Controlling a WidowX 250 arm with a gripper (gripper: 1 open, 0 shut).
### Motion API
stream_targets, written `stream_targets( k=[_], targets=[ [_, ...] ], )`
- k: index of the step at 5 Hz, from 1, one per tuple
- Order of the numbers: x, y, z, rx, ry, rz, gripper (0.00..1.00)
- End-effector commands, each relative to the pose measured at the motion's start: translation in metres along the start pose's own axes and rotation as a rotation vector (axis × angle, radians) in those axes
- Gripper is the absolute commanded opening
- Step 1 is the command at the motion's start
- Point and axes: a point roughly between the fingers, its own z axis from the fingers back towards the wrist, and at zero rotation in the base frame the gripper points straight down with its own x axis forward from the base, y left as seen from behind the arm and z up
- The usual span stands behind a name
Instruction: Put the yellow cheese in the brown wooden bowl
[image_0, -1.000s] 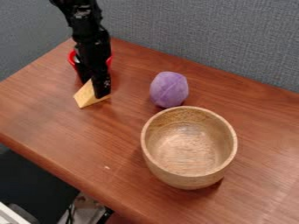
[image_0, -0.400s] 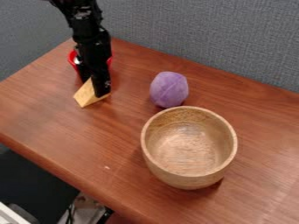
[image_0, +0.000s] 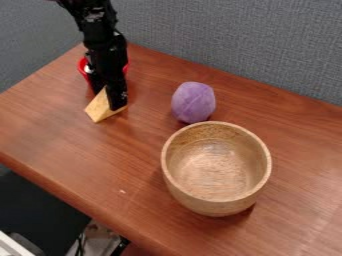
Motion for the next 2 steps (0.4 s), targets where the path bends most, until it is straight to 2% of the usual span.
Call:
stream_targets(
  k=[1,2],
  targets=[
    [-0.0001,0.0078,0.0158,0.032,-0.04,0.036,0.0],
    [-0.0013,0.0076,0.0169,0.034,-0.043,0.051,0.0]
  ],
)
